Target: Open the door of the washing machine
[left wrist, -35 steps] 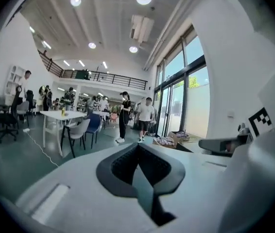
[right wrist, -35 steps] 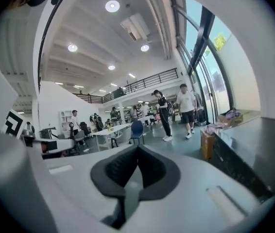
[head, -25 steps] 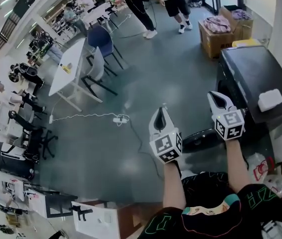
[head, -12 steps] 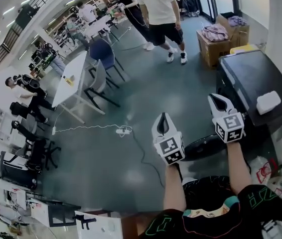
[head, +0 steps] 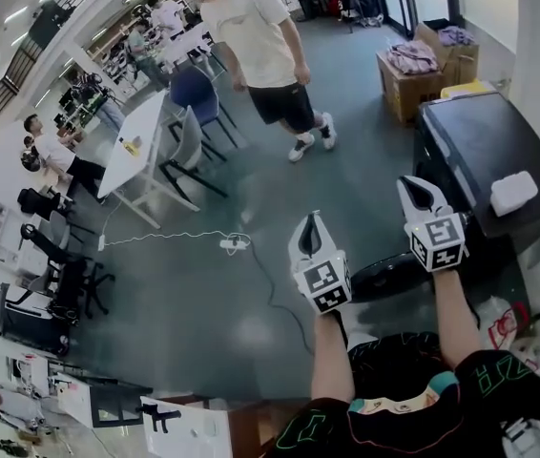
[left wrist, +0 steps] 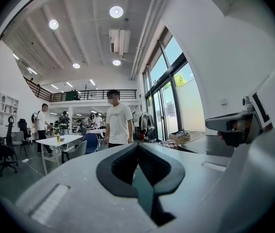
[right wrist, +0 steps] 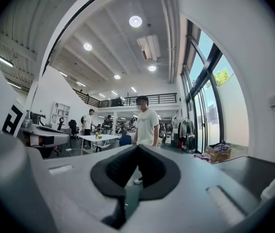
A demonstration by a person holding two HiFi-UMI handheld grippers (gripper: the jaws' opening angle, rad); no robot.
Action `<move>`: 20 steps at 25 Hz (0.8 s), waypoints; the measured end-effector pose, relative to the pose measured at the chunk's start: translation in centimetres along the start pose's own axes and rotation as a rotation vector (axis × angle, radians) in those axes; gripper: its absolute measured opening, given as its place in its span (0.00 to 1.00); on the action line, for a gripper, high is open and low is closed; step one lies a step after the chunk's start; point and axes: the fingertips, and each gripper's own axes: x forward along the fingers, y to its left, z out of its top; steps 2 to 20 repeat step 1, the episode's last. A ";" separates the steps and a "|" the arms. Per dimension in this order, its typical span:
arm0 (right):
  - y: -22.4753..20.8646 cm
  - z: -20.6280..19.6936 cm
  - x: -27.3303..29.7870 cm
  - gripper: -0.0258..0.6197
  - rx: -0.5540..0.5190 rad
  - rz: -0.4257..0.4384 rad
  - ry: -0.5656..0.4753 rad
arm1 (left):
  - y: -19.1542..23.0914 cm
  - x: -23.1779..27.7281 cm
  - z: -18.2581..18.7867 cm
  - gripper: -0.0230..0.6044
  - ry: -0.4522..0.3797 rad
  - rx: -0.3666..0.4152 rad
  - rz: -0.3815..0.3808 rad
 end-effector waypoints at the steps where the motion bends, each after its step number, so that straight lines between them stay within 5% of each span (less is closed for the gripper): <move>1: -0.1 -0.1 0.0 0.04 -0.001 0.003 0.000 | -0.1 0.0 -0.2 0.05 0.001 0.001 0.004; 20: -0.1 -0.1 0.0 0.04 -0.001 0.003 0.000 | -0.1 0.0 -0.2 0.05 0.001 0.001 0.004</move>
